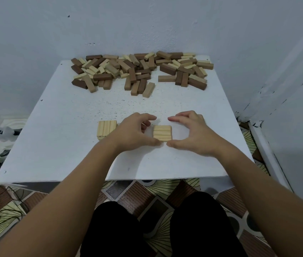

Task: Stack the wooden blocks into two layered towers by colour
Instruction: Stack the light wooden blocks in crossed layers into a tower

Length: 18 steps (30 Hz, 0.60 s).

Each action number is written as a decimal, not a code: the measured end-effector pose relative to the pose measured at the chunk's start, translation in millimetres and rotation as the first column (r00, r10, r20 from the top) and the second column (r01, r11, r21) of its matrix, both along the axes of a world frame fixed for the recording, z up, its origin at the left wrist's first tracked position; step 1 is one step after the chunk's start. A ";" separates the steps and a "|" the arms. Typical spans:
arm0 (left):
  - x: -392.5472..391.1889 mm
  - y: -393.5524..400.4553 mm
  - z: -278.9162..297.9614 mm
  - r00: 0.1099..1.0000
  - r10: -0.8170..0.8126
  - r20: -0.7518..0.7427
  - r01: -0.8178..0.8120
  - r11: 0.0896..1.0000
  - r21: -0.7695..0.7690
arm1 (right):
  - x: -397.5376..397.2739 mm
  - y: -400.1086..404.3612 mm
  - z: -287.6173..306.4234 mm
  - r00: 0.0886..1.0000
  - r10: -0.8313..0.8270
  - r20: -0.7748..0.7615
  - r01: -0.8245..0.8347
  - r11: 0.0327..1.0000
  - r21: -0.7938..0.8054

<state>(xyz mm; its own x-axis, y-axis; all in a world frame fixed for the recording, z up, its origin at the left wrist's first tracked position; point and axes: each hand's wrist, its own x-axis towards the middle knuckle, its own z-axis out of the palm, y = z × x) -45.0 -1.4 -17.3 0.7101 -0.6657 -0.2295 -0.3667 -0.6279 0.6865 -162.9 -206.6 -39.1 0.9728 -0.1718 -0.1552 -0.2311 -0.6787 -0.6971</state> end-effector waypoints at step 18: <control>9.9 -7.5 -5.9 0.982 -0.097 0.163 0.097 0.995 0.011 | 7.6 0.6 -10.5 0.995 -0.008 0.096 0.014 0.998 -0.069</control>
